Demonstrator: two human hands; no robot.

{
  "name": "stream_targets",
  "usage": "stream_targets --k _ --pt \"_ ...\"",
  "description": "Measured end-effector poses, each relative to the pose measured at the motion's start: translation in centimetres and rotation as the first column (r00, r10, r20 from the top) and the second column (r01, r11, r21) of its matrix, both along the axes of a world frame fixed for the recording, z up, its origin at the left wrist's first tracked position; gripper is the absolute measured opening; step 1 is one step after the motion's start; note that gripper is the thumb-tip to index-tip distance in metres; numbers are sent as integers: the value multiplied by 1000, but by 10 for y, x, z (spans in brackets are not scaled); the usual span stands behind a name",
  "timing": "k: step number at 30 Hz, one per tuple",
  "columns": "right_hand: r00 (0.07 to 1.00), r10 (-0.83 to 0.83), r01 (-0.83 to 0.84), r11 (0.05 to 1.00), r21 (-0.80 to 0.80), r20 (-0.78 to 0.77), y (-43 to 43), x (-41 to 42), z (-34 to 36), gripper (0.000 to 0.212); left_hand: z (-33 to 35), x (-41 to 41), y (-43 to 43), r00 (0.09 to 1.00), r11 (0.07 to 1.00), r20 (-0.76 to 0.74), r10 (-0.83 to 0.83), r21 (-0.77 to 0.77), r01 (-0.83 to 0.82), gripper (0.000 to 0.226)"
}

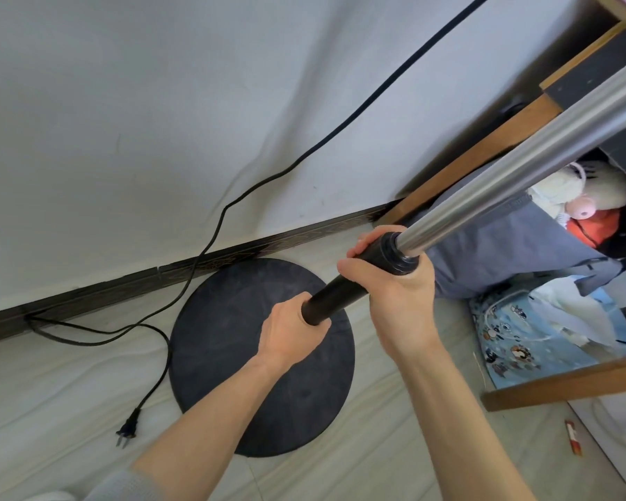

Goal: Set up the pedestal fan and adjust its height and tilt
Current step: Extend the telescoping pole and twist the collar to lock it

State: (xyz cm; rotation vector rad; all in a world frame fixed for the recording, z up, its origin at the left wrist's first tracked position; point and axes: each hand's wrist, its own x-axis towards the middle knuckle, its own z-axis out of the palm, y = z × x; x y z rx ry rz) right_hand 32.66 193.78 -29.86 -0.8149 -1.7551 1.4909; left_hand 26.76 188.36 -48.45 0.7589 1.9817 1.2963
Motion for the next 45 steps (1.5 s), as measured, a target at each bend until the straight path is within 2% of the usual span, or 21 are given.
stream_targets --k 2,4,6,8,9,11,13,15,18,20,22,24,27,29,31,33,35,38,40,43,45 --pt "954 299 -294 949 -110 35 18 10 9 41 3 -6 -2 998 998 15 -69 10 69 11" --pt "792 605 -570 781 -257 84 42 16 22 44 5 -13 -4 991 991 4 -133 4 133 12" --pt "611 776 -722 627 -291 156 62 17 36 43 5 -14 -4 985 985 1 -170 6 170 14" --pt "518 837 -789 547 -280 177 70 14 39 45 7 -12 -4 985 985 5 -173 5 173 14" --pt "519 841 -790 541 -289 155 70 13 35 45 6 -11 -4 986 986 3 -167 2 167 13" --pt "598 799 -751 582 -312 52 64 13 25 41 6 -10 -4 989 989 -7 -149 7 149 15" --pt "697 717 -687 654 -317 -32 54 14 14 36 7 -10 -5 991 991 -26 -132 2 132 17" --pt "808 588 -580 778 -241 -46 41 12 6 31 9 -8 -5 993 994 -28 -113 -4 113 16" --pt "991 125 -128 990 -57 -55 10 3 -4 25 11 -6 -5 996 997 -36 -80 -18 80 15" --pt "984 -148 152 988 35 -95 -7 -6 -12 23 10 -6 -4 994 997 -72 -77 -35 75 16" --pt "965 -231 242 967 78 -125 -14 -11 -15 23 10 -6 -2 992 996 -95 -80 -46 75 14" --pt "979 -160 173 980 101 -126 -10 -7 -11 29 12 -5 -3 993 996 -94 -74 -55 69 13" --pt "983 181 -182 983 -28 -31 10 8 0 33 13 -5 -4 993 996 -98 -72 -60 66 14" --pt "891 453 -443 880 -171 26 32 15 12 31 12 -5 -3 992 997 -108 -67 -56 62 16" --pt "752 647 -618 758 -208 123 55 18 25 27 12 -3 -2 992 998 -113 -46 -44 42 17" --pt "636 746 -723 665 -185 198 68 17 30 28 10 0 -3 990 999 -140 -18 -30 13 16" --pt "599 791 -764 611 -206 125 72 15 26 31 8 3 -2 983 1000 -186 9 -8 -11 15" --pt "659 751 -739 635 -224 -45 63 13 15 33 8 5 -2 970 999 -239 39 17 -36 18" --pt "758 649 -648 736 -194 -70 51 13 9 30 6 6 -1 963 998 -263 64 27 -59 17" --pt "955 292 -293 956 -16 -49 27 9 -2 24 3 8 -1 957 996 -278 86 23 -83 15" --pt "995 79 -74 993 89 -56 13 4 -7 21 1 9 0 962 996 -262 83 11 -83 16"
